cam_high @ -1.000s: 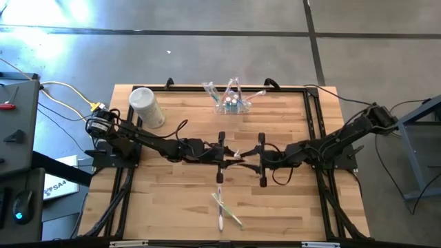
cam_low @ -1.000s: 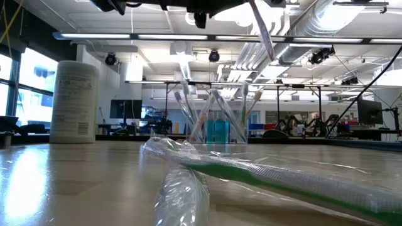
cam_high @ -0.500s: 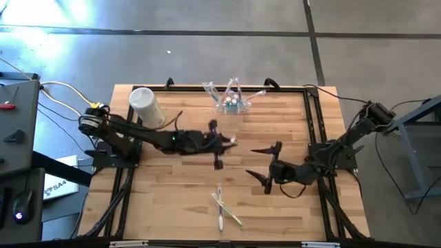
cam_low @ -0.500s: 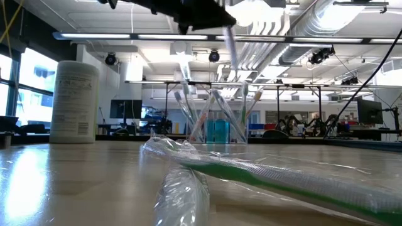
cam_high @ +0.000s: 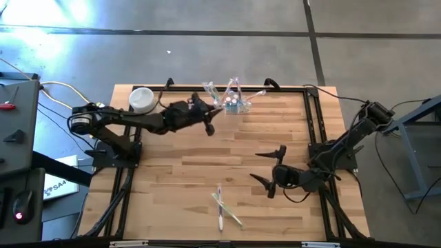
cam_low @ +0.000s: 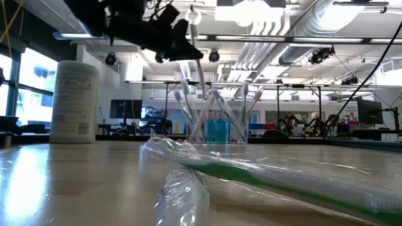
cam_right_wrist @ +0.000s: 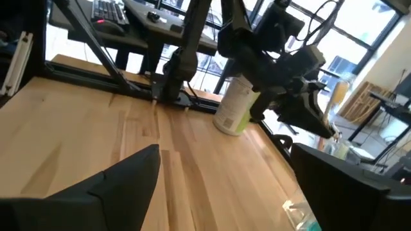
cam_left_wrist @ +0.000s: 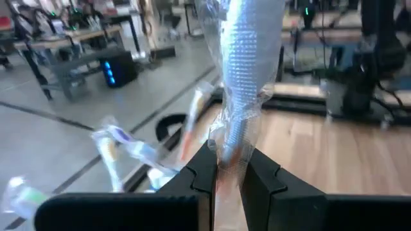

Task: Pick & Place toothbrushing station
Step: Put the orange toothbrush into the transparent organizer

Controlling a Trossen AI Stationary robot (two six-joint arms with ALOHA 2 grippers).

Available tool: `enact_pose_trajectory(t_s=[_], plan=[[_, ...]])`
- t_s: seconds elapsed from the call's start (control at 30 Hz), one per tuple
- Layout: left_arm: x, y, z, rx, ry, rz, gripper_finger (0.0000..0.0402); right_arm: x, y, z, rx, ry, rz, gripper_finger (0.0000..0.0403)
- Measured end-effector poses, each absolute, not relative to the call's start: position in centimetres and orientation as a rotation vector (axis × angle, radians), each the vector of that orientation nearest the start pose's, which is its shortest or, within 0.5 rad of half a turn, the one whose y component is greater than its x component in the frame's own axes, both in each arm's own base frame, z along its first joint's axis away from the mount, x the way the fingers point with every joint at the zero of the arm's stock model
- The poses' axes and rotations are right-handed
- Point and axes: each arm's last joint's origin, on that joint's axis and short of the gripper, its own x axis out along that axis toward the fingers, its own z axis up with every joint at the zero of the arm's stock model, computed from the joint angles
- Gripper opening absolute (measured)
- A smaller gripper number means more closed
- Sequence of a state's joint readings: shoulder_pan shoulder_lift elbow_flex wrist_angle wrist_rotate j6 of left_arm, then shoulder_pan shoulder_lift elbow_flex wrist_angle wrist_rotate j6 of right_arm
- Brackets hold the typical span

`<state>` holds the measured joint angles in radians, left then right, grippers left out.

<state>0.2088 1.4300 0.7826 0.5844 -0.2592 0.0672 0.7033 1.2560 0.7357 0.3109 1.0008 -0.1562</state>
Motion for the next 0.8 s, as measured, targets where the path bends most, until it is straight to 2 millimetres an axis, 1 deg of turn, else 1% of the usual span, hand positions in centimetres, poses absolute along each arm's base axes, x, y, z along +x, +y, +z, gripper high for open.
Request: enact_pose_trajectory(t_s=[0.07, 0.17, 0.33, 0.53, 0.7, 0.8], plan=[[29.5, 8.3, 25.4, 0.073, 0.06, 0.493, 0.0033, 21.6, 15.0, 26.7, -0.291, 0.161, -0.291, 0.0342], [28.6, 10.1, 24.4, 0.075, 0.086, 0.552, 0.0033, 21.8, 14.7, 26.6, -0.253, 0.162, -0.304, 0.0342], [27.6, 12.2, 24.1, 0.069, 0.086, 0.588, 0.0033, 22.0, 14.4, 26.5, -0.186, 0.16, -0.315, 0.0341], [27.7, 13.6, 23.2, 0.071, 0.081, 0.601, 0.0033, 22.1, 14.3, 26.5, -0.145, 0.159, -0.321, 0.0341], [28.2, 14.8, 21.5, 0.033, 0.096, 0.585, 0.0033, 22.1, 14.3, 26.5, -0.144, 0.159, -0.321, 0.0341], [28.6, 15.0, 20.6, 0.029, 0.107, 0.583, 0.0033, 22.1, 14.3, 26.4, -0.148, 0.163, -0.321, 0.0341]])
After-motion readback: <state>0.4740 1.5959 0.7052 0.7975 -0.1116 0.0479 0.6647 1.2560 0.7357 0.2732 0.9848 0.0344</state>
